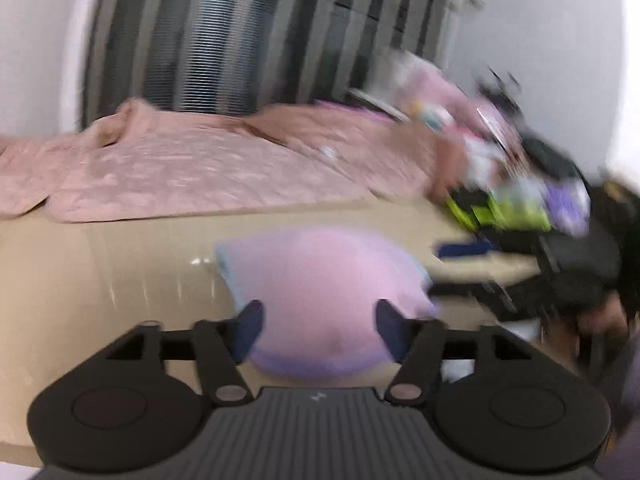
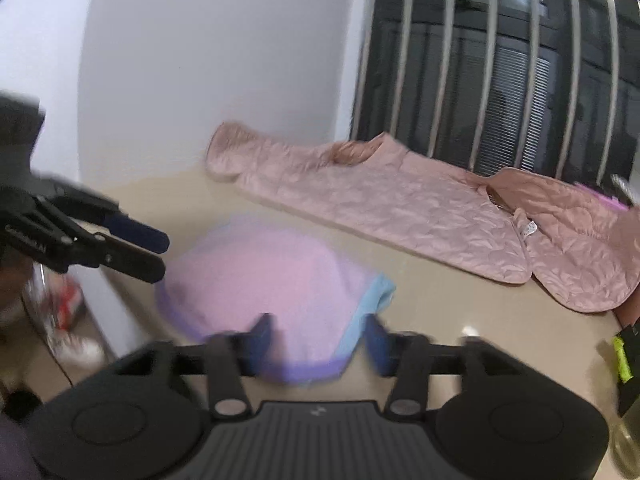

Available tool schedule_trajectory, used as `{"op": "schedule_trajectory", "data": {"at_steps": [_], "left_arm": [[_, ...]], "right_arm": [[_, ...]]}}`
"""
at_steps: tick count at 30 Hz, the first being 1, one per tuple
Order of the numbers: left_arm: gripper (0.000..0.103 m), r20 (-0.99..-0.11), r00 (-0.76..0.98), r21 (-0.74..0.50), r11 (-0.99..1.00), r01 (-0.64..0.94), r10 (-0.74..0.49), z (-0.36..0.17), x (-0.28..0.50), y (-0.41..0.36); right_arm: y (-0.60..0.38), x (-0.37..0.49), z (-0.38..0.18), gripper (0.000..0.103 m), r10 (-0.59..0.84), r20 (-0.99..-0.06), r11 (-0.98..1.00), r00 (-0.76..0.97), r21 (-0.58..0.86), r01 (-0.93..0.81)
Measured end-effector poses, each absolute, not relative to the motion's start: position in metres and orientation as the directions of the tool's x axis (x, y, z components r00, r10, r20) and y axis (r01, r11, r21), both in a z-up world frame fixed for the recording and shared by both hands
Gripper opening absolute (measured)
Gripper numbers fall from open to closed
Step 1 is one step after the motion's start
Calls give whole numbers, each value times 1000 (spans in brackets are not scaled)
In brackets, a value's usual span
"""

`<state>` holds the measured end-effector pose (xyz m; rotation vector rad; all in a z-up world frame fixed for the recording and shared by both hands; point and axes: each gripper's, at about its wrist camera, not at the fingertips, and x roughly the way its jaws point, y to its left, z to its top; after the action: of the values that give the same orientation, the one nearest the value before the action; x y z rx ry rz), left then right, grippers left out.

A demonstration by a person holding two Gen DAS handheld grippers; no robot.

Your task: Fold clothes

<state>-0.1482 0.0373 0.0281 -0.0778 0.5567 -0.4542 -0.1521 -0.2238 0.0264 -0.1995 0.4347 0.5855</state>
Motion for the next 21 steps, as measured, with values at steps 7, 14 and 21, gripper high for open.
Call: {"op": "schedule_trajectory", "data": {"at_steps": [7,14,21], "left_arm": [[69,-544,762,-233,936,265,-351,28,-126,26],[74,-492,798,-178,937,300,-349,40,-146,17],[74,-578,745,-146,941,307,-333,14,-141,1]], "right_arm": [[-228,-110,25,86,476,-458,877,751,180,-446],[-213,-122,27,82,492,-386,864,780,109,-492],[-195,-98,13,82,493,-473,860,731,138,-491]]}}
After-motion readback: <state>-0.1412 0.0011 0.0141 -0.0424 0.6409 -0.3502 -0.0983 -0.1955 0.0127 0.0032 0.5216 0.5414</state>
